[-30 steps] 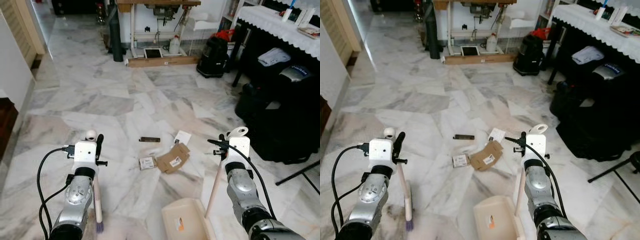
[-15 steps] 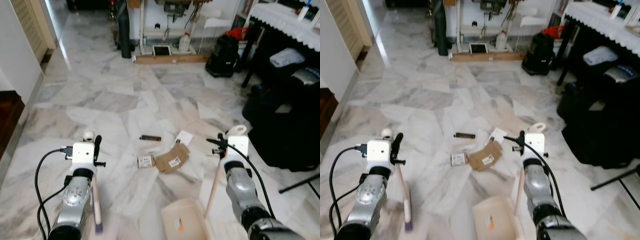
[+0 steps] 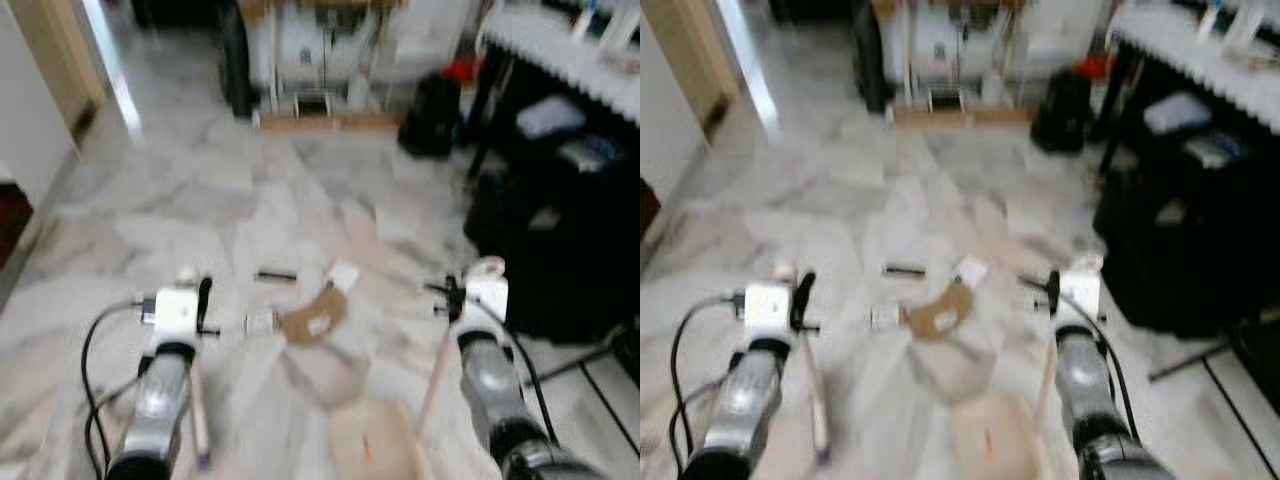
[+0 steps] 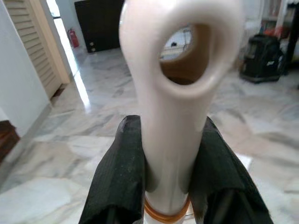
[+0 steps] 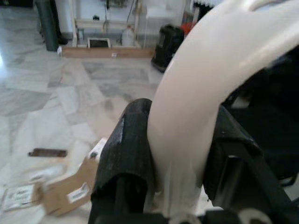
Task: Sweep floor
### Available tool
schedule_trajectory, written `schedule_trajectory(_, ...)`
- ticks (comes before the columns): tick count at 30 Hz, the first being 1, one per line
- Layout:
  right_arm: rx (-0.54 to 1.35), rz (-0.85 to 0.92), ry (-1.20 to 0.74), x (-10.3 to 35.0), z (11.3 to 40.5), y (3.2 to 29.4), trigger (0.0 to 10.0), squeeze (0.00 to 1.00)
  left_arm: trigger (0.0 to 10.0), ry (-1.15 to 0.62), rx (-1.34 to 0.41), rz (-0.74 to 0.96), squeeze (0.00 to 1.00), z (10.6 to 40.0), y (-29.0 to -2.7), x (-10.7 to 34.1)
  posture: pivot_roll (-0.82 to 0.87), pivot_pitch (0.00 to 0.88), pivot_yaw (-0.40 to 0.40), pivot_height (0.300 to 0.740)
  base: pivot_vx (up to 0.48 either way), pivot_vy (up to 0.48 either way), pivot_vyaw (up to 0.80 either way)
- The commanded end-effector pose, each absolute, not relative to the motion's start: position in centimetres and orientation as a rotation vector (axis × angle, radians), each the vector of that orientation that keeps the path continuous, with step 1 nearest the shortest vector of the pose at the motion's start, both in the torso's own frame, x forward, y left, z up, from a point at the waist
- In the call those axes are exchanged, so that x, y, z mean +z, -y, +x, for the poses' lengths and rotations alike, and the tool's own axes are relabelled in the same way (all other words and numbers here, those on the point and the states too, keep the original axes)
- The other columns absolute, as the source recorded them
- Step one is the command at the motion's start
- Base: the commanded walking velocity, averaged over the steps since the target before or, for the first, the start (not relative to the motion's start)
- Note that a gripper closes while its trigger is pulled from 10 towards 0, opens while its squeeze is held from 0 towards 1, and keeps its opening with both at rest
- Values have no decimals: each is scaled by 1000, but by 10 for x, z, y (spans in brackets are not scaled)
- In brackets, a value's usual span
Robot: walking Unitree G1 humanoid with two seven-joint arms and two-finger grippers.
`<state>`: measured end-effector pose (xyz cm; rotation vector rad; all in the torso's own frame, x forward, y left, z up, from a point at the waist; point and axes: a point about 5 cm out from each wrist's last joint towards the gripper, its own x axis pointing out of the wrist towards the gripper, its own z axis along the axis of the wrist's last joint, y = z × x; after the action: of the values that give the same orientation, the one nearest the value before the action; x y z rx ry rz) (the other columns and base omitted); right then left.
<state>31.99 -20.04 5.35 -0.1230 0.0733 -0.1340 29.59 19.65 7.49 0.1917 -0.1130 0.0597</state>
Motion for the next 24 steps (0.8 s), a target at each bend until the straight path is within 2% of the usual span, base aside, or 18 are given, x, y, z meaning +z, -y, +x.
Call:
schedule_trajectory(1, -128, -127, -34, 64, 327, 199, 10000, 0, 10000, 151, 56, 204, 0, 299, -196, 83, 34, 0, -64, 740, 0, 0, 0)
schedule_trajectory(7, -127, -130, -36, 63, 326, 199, 10000, 0, 10000, 151, 55, 205, 0, 299, -196, 83, 31, 0, -65, 740, 0, 0, 0)
schedule_trajectory(20, -123, -134, -38, 64, 327, 199, 10000, 0, 10000, 153, 55, 204, 0, 299, -195, 82, 31, 0, -70, 740, 0, -366, 0)
schedule_trajectory(24, -123, -135, -39, 64, 327, 199, 10000, 0, 10000, 154, 58, 199, 0, 299, -194, 82, 31, 0, -73, 740, 0, 0, 0)
